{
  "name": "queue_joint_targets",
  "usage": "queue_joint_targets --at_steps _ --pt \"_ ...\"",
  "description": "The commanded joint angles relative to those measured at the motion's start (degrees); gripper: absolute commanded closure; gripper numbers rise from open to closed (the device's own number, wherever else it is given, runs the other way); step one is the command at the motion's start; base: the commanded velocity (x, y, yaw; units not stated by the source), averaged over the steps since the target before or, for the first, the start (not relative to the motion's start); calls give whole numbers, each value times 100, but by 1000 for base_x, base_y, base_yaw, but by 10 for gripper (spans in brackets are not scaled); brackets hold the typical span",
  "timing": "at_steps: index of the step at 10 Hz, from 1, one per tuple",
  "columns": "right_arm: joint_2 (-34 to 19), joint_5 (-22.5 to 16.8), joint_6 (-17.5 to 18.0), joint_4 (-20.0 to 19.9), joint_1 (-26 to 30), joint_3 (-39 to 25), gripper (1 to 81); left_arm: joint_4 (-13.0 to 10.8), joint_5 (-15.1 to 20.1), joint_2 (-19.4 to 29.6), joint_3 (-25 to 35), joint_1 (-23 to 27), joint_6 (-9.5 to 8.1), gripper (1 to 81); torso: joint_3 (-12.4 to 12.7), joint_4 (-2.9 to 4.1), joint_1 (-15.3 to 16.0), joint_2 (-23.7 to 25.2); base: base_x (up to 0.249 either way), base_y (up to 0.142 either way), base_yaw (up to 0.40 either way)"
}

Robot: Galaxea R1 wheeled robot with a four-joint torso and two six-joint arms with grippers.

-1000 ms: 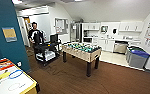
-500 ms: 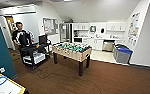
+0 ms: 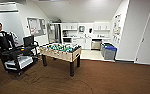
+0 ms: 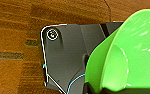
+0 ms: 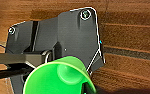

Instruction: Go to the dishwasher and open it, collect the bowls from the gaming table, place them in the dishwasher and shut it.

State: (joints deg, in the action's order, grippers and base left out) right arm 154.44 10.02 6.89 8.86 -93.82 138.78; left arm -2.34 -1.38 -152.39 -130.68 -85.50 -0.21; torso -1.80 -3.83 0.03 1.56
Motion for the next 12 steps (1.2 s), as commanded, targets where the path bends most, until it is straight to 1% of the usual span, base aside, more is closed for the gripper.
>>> queue_joint_targets --at_steps 1,9,12 --pt "-148 -255 -3 54 210 -62 811 32 217 244 210 267 -14 811 0 0 0 0 0 0 -309" --pt "-148 -255 -3 54 210 -45 811 32 182 235 201 275 -14 811 0 0 0 0 0 0 -289" --pt "-148 -255 -3 54 210 -36 811 32 182 227 201 275 -14 811 0 0 0 0 0 0 -156"
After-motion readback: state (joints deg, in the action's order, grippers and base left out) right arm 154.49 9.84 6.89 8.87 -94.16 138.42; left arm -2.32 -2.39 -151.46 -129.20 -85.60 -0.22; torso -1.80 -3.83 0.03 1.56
